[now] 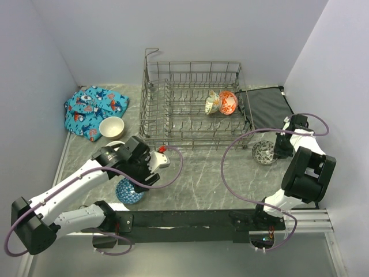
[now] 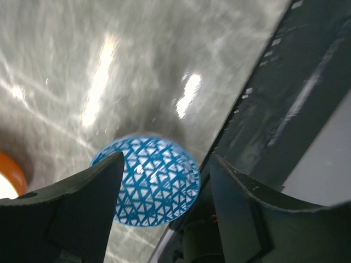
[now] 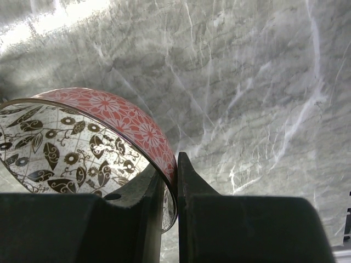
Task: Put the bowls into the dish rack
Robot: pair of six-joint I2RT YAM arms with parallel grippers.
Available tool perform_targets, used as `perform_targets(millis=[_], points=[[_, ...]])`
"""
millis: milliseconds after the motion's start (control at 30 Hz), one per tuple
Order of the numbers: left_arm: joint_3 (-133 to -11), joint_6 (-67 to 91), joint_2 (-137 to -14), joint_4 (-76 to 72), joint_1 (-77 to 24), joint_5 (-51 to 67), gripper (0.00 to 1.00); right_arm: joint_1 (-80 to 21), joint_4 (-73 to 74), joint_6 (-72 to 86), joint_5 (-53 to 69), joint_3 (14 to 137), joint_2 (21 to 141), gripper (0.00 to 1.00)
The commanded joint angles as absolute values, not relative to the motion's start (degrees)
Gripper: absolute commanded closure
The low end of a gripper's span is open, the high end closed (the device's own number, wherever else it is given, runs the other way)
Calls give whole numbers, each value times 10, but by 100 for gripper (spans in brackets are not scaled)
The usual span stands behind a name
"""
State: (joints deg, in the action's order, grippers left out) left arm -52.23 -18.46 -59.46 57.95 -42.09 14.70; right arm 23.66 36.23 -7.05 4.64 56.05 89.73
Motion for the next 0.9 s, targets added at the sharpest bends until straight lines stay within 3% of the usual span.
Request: perform_targets(millis=[0, 167, 200, 233, 600, 867], points=[[-509, -139, -595, 544, -422, 63, 29, 234, 330, -73, 50, 549, 923, 100], [-479, -139, -599, 537, -418, 48, 30, 235, 337, -77, 62, 554, 915, 81], [-477, -137, -601, 534, -418, 43, 30, 235, 341, -77, 61, 556, 915, 65], [-476, -136, -602, 533, -418, 40, 30, 236, 343, -77, 60, 556, 916, 61], [-489, -117, -631, 563, -434, 30, 31, 238, 386, -89, 79, 581, 873, 47], [-530, -120, -673, 579, -485, 19, 32, 244, 416, -91, 86, 605, 833, 45]])
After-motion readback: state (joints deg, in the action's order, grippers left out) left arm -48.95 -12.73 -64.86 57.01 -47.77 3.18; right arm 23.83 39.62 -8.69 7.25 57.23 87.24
